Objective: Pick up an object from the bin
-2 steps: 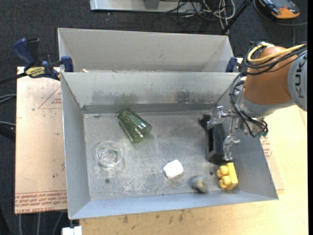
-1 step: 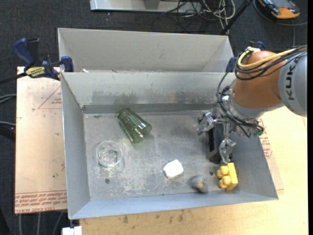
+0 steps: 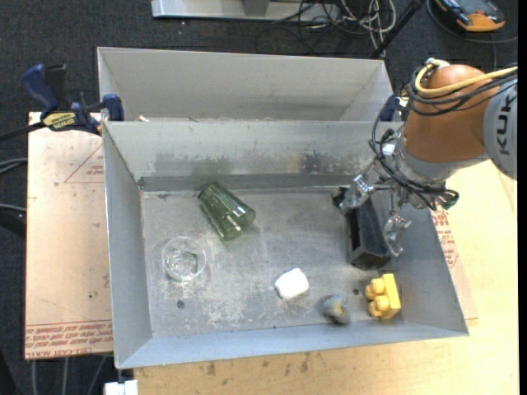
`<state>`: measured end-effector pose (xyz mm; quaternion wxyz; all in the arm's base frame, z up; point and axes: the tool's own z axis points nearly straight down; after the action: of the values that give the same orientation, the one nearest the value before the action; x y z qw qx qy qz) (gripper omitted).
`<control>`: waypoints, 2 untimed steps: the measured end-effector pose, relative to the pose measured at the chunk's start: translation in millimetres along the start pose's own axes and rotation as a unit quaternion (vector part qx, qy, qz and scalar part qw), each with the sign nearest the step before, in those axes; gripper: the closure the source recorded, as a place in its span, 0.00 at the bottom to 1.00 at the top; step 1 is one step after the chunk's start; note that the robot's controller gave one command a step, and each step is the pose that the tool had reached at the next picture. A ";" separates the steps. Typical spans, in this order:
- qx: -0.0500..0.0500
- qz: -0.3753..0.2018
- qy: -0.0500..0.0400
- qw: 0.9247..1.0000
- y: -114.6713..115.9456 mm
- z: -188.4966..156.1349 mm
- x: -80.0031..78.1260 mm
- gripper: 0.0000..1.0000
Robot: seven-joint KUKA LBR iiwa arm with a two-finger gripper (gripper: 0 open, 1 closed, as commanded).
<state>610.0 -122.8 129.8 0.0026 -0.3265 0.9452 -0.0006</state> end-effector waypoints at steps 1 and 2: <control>0.004 -0.112 0.003 0.994 5.0 29.8 -4.6 0.00; -0.002 -0.113 0.001 0.994 9.4 31.1 -2.3 1.00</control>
Offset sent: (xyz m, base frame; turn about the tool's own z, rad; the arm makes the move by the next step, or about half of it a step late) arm 0.0178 0.0075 -0.0598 -0.6272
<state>606.2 -114.0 98.7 0.0011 -0.4317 0.9020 0.0012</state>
